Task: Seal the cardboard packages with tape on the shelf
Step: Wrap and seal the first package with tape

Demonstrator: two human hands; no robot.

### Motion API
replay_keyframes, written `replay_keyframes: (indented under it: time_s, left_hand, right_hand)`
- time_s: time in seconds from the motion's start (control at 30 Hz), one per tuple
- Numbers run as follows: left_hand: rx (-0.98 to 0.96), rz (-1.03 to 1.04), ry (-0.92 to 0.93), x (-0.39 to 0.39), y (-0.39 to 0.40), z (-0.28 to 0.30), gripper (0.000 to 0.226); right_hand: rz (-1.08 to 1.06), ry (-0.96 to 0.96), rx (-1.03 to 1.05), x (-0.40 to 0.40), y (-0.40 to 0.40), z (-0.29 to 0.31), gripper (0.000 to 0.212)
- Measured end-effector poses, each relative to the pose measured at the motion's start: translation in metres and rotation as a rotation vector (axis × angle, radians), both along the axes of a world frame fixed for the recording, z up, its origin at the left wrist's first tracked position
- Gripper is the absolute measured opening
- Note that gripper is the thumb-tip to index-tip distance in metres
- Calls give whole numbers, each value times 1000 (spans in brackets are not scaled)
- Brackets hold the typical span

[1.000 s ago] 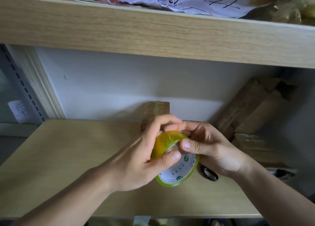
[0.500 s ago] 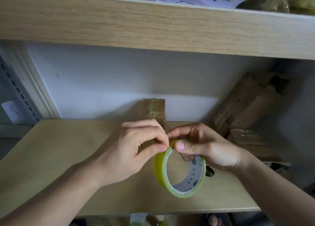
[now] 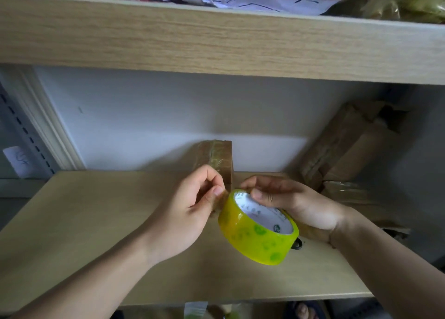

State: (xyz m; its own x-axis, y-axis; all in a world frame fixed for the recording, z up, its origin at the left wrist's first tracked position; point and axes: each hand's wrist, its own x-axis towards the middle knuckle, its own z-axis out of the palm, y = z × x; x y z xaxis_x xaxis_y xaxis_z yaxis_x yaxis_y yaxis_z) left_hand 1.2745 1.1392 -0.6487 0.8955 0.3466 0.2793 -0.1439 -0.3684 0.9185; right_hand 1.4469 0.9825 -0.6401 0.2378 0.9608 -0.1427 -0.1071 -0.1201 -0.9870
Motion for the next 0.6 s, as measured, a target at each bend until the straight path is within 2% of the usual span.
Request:
replay_keyframes:
  time_s: [0.07,0.13,0.23,0.3,0.37,0.43,0.53,0.6]
  left_hand:
    - [-91,92,60,1,-3,-2,21]
    - [-227,203,57,4,-5,-2,24]
    - [-568,260,-42,6,-6,6,10]
    - [-766,218,-64,5,-3,12,15]
    - [-883,170,-22,3,2,15,20]
    - [-919,186,47,2,8,16,28]
    - [-909,244,107,3,10,16,16]
    - [-899,243,154,3,9,18,21]
  right_hand:
    - [-16,123,57,3,-2,-2,29]
    - [50,201,147,6,-6,0,51]
    - [159,146,272,5,-12,7,74]
    - [80,10,289,-1,-12,11,69]
    - [-49,-121,274,-6,-10,14,70]
    - [-102,-236,266,-9,-7,16,76]
    - [-149,-363,320,-10,-1,20,49]
    - [-145,-399,344,-10,1,23,40]
